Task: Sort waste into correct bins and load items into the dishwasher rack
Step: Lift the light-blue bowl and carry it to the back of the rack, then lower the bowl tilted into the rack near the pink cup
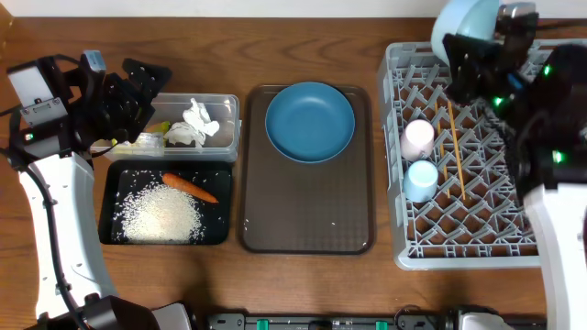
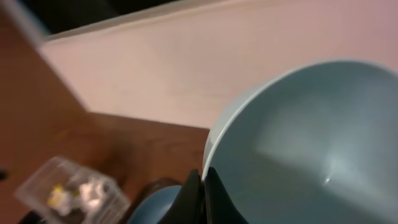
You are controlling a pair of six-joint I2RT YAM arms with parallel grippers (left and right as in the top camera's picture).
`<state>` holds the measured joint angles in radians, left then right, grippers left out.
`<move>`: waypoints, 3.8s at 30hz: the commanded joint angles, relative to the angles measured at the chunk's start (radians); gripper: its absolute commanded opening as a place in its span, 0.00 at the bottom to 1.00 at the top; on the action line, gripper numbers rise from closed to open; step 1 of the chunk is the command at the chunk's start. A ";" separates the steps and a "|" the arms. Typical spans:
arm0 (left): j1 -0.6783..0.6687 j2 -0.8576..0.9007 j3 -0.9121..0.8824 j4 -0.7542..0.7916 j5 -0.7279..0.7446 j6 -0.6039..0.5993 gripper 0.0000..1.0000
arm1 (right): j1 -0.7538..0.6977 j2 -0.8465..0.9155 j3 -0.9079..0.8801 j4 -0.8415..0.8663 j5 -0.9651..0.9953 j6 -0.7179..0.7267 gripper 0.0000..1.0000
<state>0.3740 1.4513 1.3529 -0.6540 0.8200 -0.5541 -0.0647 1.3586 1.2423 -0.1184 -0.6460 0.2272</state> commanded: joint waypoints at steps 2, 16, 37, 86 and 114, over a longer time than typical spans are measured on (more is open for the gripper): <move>0.003 0.000 -0.003 0.000 -0.002 -0.005 0.98 | -0.051 0.149 0.007 0.113 -0.343 0.080 0.01; 0.003 0.000 -0.003 0.000 -0.002 -0.005 0.98 | -0.058 0.485 0.007 0.516 -0.730 0.117 0.01; 0.003 0.000 -0.003 0.000 -0.002 -0.005 0.98 | -0.124 0.552 0.005 0.301 -0.763 -0.177 0.01; 0.003 0.000 -0.003 0.000 -0.002 -0.005 0.98 | -0.141 0.612 0.005 0.451 -0.711 0.000 0.01; 0.003 0.000 -0.003 0.000 -0.002 -0.005 0.98 | -0.192 0.613 0.005 0.392 -0.457 0.573 0.01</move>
<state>0.3740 1.4513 1.3529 -0.6537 0.8196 -0.5537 -0.2272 1.9572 1.2434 0.3126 -1.1088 0.7727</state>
